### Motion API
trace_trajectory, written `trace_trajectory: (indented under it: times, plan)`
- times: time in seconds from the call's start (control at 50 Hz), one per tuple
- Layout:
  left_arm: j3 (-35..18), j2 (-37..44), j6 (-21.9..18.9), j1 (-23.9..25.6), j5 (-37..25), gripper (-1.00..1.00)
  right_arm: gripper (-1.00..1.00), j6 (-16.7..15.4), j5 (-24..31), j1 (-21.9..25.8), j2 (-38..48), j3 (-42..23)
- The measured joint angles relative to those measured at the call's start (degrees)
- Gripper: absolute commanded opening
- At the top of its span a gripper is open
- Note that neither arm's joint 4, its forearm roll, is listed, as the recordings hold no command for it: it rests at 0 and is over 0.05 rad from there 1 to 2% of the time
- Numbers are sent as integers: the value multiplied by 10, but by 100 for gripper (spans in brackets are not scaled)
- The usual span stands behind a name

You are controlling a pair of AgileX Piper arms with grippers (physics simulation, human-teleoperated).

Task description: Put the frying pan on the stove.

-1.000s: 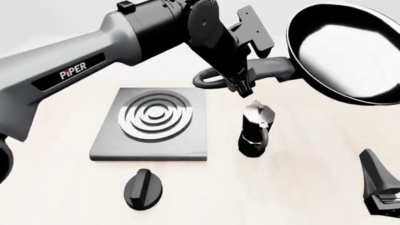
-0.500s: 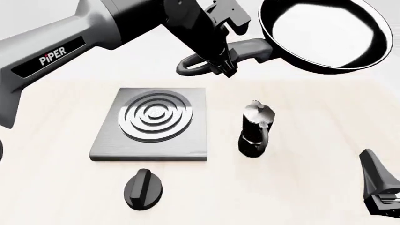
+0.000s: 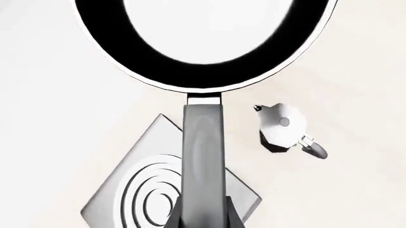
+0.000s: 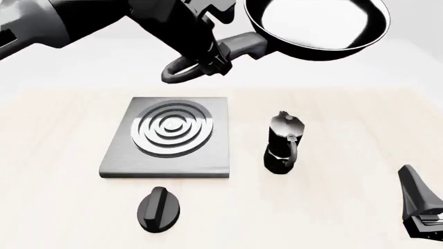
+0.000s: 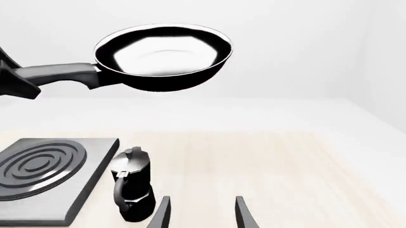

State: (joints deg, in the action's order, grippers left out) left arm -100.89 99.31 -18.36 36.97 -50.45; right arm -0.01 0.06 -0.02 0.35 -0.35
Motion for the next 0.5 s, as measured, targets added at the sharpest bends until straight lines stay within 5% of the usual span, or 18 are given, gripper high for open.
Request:
trace_trajectory:
  times: [0.5]
  plan:
    - [168,-116,89,-81,33,-100,100,0,0,0,0,0]
